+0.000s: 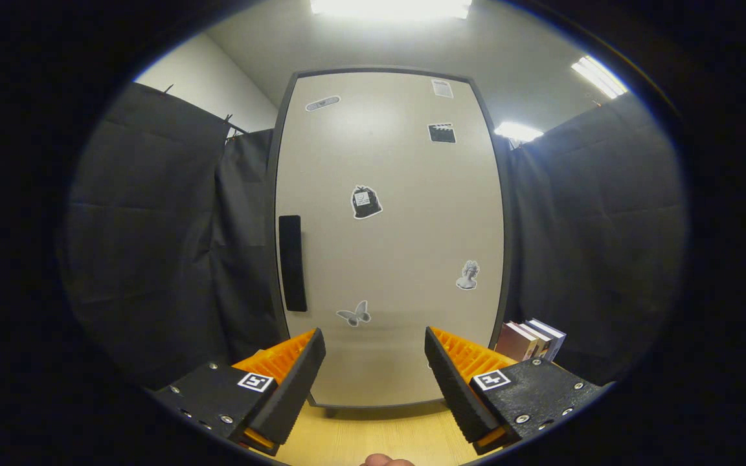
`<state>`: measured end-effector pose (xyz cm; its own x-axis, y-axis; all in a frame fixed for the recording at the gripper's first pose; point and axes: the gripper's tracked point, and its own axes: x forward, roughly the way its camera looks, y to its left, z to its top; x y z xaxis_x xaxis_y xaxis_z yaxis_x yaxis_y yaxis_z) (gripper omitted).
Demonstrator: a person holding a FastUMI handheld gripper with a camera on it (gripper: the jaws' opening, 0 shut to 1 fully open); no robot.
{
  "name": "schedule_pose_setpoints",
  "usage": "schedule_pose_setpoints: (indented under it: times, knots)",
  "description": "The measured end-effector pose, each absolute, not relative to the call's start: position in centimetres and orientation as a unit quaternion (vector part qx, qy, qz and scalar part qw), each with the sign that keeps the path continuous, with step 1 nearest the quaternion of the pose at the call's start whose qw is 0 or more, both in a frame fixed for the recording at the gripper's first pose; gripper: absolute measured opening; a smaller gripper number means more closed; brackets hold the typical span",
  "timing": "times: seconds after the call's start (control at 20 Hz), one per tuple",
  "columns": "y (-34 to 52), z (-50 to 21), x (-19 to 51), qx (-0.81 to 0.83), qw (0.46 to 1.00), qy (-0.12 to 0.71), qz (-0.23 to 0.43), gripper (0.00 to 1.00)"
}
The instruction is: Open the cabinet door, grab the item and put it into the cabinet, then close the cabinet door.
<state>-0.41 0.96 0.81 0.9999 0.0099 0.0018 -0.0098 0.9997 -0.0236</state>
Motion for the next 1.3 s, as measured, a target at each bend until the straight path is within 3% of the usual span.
schedule_pose_setpoints:
  times: [0.45,0.9,1.3]
  knots:
    - [1.5,2.8,1.1,-0.008,1.0,0.009,-0.007,0.96]
    - [9.9,3.0,5.6,-0.024,0.999,0.025,0.038,0.94]
    - [11.9,2.5,10.8,0.022,0.998,0.052,0.041,0.62]
